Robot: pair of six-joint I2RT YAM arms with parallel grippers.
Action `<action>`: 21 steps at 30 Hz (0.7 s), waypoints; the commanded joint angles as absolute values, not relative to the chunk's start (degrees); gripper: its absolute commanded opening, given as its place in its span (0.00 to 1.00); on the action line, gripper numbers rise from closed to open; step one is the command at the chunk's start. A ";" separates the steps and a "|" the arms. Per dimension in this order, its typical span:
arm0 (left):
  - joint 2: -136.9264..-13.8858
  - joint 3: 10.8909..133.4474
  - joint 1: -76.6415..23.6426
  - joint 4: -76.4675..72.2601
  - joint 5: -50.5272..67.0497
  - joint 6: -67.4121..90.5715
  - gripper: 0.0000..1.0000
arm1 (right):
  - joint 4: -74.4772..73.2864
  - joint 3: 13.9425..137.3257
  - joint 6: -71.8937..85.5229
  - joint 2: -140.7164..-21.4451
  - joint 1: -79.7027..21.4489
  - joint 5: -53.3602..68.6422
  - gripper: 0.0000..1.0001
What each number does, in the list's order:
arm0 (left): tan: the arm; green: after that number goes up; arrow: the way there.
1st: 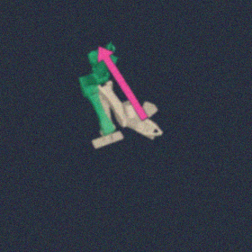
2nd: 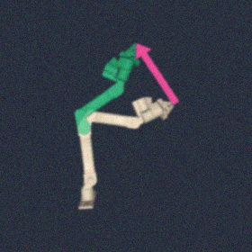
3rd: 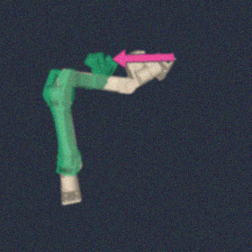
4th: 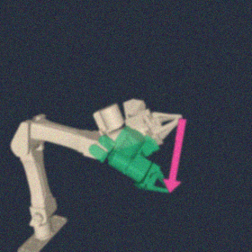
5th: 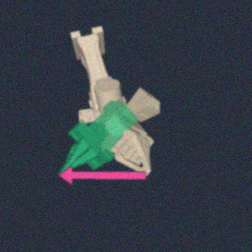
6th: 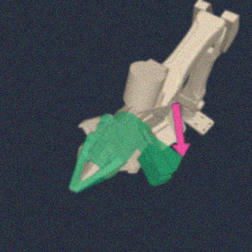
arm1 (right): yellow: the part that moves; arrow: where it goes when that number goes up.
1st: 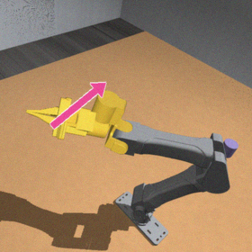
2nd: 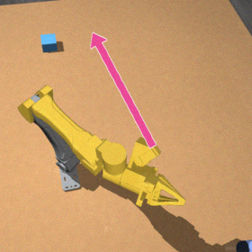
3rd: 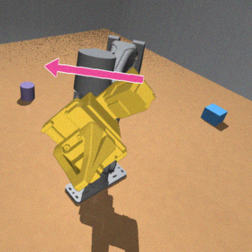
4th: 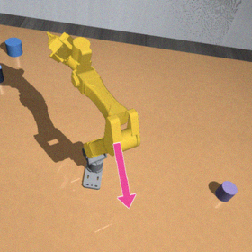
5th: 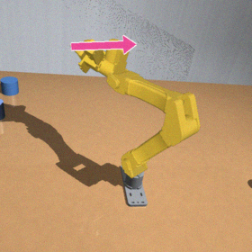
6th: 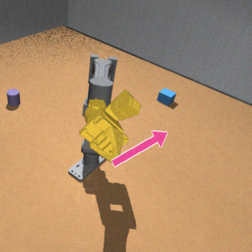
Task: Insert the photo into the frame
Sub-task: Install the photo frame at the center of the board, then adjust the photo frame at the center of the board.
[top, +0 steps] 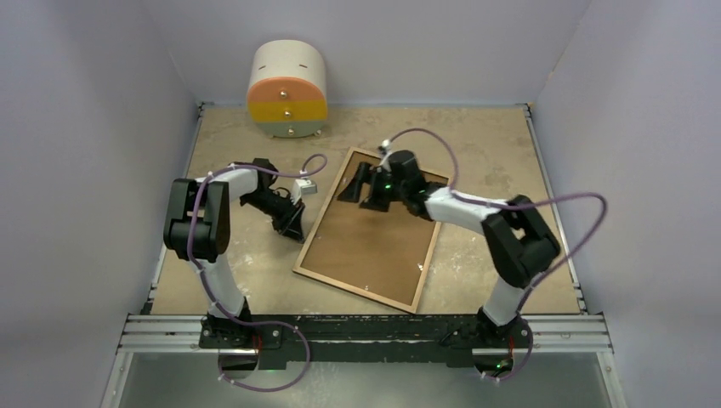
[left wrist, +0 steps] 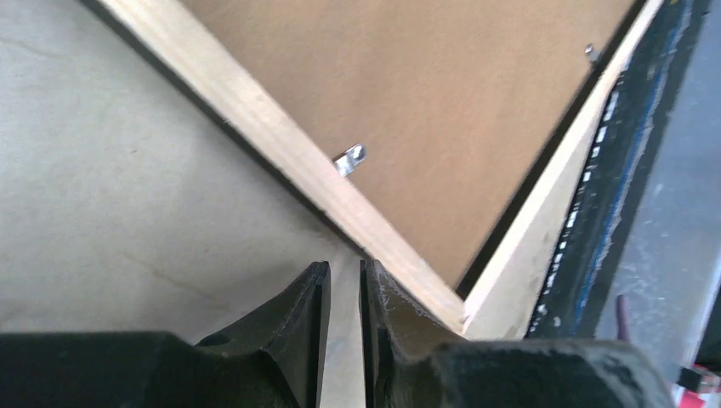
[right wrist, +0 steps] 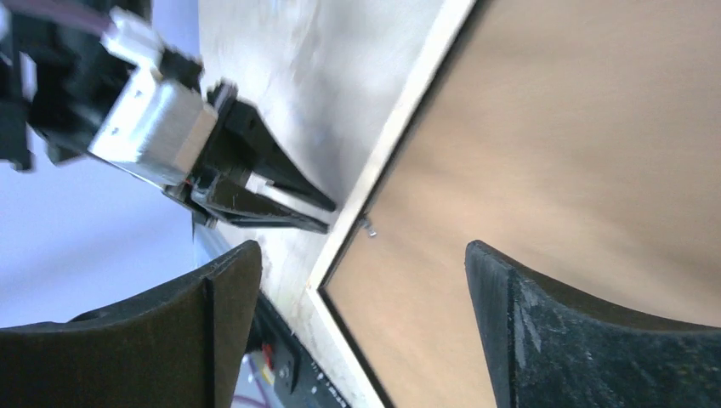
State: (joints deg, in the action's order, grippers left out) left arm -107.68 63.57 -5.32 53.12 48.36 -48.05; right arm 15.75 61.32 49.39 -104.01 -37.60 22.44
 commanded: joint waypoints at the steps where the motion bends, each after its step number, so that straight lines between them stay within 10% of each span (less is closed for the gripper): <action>1: -103.93 66.00 -4.14 52.83 43.96 -50.61 0.24 | 7.64 53.23 46.90 -90.81 -29.32 13.64 0.96; 11: -102.25 61.96 -5.95 45.55 37.89 -45.82 0.36 | -4.36 31.80 43.17 -67.61 -14.08 -4.28 0.99; 21: -99.81 54.95 -13.86 41.33 30.09 -44.55 0.36 | 3.78 34.50 41.97 -79.66 -12.13 9.41 0.99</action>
State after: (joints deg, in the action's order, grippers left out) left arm -100.27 58.74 -10.85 43.64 35.48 -45.30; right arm 0.43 30.83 43.68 -73.54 -12.36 2.28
